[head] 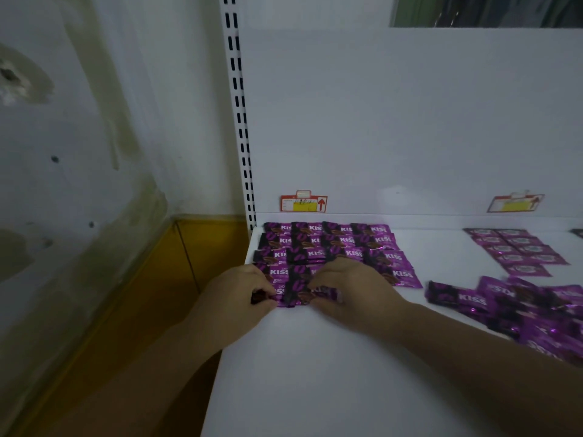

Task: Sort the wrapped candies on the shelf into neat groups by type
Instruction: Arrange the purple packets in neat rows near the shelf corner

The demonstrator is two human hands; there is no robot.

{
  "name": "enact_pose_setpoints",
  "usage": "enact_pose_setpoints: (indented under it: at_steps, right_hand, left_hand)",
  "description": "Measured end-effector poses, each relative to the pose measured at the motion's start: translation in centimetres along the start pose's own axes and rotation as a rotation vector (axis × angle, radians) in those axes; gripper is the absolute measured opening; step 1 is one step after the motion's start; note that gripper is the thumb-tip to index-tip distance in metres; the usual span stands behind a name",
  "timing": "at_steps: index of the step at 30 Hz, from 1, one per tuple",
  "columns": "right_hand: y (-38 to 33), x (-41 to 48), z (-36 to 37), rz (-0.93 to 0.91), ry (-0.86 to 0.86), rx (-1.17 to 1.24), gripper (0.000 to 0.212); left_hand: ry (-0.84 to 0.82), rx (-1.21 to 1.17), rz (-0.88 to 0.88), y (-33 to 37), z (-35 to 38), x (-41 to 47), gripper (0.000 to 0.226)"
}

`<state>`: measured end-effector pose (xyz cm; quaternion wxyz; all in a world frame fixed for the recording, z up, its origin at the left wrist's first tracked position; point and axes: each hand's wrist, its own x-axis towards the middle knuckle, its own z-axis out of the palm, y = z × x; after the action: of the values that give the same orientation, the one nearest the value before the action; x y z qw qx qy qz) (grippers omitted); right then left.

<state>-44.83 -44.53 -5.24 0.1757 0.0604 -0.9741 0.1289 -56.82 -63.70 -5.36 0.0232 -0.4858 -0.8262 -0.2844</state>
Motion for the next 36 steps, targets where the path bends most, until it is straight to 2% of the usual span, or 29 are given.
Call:
enact_pose_setpoints:
  at_steps: [4,8,10,14,18,24,29,32,36]
  right_hand:
    - [0.2,-0.6,-0.4,0.055,0.041,0.035,0.033]
    - [1.4,-1.8,-1.8,0.070,0.052,-0.034,0.037]
    - [2.4,-2.7,-2.7,0.082,0.010,-0.082,0.041]
    - [4.5,-5.9,-4.6,0.113,-0.028,-0.200,0.048]
    - [6.3,-10.5,-7.1,0.184,-0.006,-0.220,0.048]
    - [8.2,-17.7,-11.6,0.317,0.063,-0.172,0.034]
    - [10.7,-23.1,-14.9,0.577,0.247,-0.047,0.017]
    - [12.4,-25.7,-15.9,0.704,0.259,-0.045,0.012]
    - [12.8,-27.7,-16.3,0.750,0.263,-0.010,0.009]
  left_hand:
    - [0.017,0.035,0.031,-0.1,0.0,0.6,0.013]
    - [0.042,0.035,0.064,1.1,0.2,2.9,0.017]
    - [-0.006,0.046,0.094,2.5,0.6,4.5,0.026]
    - [-0.237,0.132,0.090,5.8,2.7,7.3,0.051]
    - [-0.297,0.109,0.151,10.0,5.4,9.2,0.054]
    - [-0.269,-0.038,0.337,16.7,9.5,10.4,0.039]
    - [-0.301,-0.085,0.442,20.6,11.7,10.4,0.025]
    - [-0.314,-0.103,0.449,22.3,12.7,10.5,0.025]
    - [-0.317,-0.095,0.454,24.7,13.6,10.7,0.031]
